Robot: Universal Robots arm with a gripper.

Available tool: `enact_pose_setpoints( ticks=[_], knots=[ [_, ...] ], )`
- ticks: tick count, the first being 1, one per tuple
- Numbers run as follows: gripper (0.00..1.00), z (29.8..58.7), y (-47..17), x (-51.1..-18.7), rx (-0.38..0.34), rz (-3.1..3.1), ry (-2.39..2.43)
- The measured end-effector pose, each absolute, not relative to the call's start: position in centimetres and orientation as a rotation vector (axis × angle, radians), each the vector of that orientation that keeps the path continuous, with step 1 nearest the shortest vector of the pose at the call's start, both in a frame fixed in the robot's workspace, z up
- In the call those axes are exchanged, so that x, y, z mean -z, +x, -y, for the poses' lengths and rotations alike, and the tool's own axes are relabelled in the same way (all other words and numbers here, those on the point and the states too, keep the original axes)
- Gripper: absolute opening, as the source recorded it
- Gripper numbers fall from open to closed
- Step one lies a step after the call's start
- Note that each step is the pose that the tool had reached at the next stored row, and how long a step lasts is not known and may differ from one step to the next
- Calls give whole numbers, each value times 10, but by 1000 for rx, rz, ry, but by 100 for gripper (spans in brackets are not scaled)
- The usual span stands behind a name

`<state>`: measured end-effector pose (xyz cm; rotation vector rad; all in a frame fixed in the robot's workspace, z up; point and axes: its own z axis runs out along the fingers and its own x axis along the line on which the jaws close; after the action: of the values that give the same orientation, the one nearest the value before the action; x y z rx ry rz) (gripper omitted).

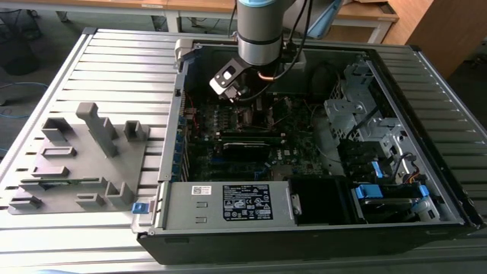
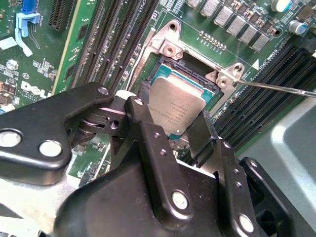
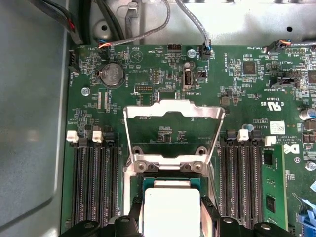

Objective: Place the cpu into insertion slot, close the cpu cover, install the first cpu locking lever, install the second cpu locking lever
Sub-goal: 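Place the cpu into insertion slot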

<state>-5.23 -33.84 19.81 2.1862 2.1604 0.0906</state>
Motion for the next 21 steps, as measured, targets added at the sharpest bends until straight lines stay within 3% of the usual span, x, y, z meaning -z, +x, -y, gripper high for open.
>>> enact_pose_setpoints(
  ticks=[21],
  knots=[
    [54, 338, -53, -194, -90, -2160, 2187]
  ],
)
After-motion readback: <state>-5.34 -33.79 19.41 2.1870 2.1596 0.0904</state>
